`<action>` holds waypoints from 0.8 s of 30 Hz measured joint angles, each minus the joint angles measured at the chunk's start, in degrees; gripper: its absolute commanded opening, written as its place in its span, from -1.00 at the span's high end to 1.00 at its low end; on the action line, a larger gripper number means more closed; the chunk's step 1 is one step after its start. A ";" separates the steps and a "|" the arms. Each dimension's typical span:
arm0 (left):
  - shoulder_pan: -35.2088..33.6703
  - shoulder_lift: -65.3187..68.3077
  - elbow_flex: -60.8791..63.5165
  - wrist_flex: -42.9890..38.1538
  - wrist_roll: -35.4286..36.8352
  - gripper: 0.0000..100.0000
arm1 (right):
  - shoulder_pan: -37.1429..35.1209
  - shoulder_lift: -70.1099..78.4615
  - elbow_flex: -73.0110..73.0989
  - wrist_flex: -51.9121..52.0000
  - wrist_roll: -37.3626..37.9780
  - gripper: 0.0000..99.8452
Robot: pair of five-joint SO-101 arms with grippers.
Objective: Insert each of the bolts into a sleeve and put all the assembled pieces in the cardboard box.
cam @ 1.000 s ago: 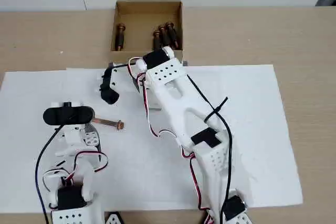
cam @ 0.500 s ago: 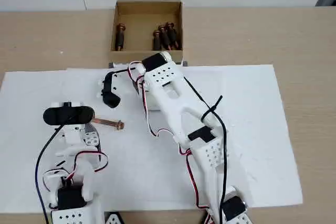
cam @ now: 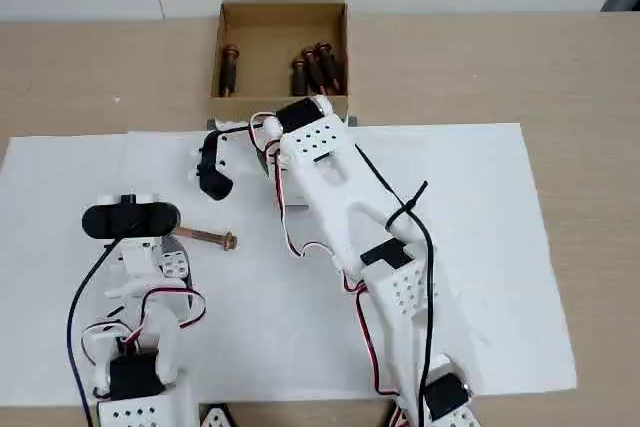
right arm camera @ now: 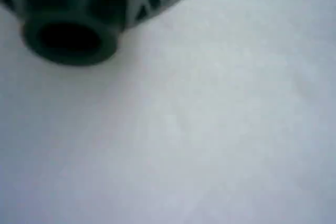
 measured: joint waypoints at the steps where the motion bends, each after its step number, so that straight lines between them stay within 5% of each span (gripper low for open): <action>1: 0.00 0.00 0.00 0.00 0.00 0.99 | 0.00 -0.26 0.18 0.00 -1.05 0.98; 15: 0.00 0.00 0.00 0.00 0.00 0.99 | 5.27 -16.53 -0.26 6.42 -17.23 0.99; 24: 0.00 0.00 0.00 0.00 0.00 0.99 | 15.12 -29.19 -0.26 10.02 -30.59 0.99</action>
